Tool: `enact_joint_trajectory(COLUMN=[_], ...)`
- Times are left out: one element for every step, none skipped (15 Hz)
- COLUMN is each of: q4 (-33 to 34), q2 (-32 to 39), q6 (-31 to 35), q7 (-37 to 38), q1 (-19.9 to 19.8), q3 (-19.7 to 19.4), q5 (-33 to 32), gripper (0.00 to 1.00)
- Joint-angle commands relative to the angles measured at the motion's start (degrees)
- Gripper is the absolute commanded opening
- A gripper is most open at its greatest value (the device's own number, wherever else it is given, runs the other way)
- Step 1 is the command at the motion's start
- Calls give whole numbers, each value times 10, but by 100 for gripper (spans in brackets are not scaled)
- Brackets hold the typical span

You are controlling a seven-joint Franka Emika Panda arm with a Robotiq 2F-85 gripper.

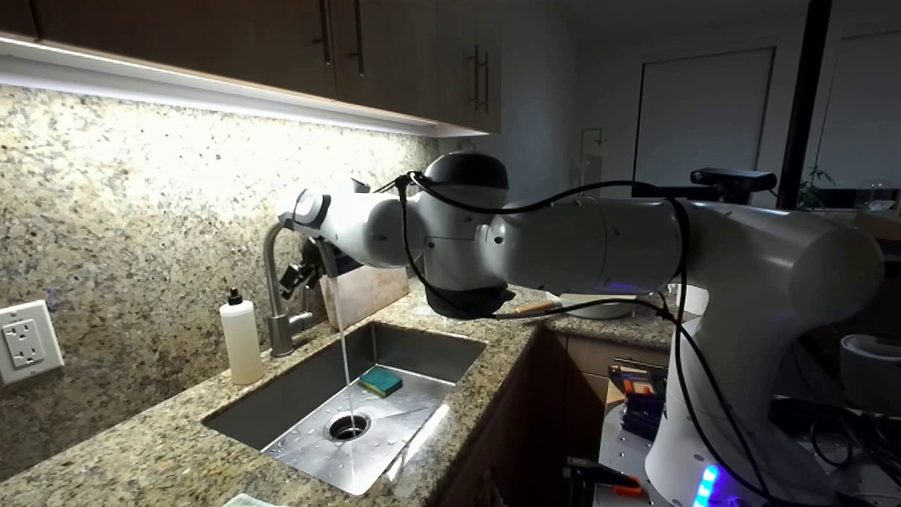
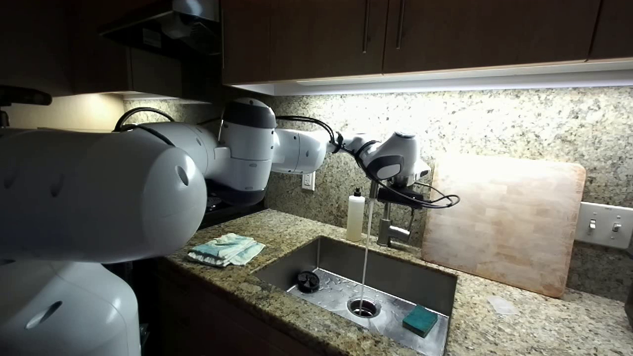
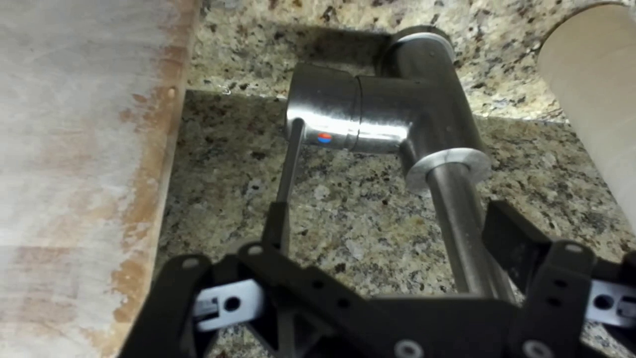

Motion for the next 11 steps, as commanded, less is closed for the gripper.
enact_joint_trajectory(q4=[1,1,2,2,2,1,1,1,2,2,2], q2=[0,0,0,0,0,0,0,0,0,0,0], q6=[-4,-3,-2,-2,3,-1,-1,-1,-1,-1,-1], q7=[24,22,21,21,20,8,8,8,8,8,8], q1=[0,0,0,0,0,0,0,0,0,0,0], q3=[-9,-9,-9,-9,-8,-4,-4,-4,-4,-4,-4], q5=[-43,-47,-48,-48,-45,-31,-31,-31,-31,-31,-31], gripper=[100,100,100,100,100,100,100,100,100,100,100])
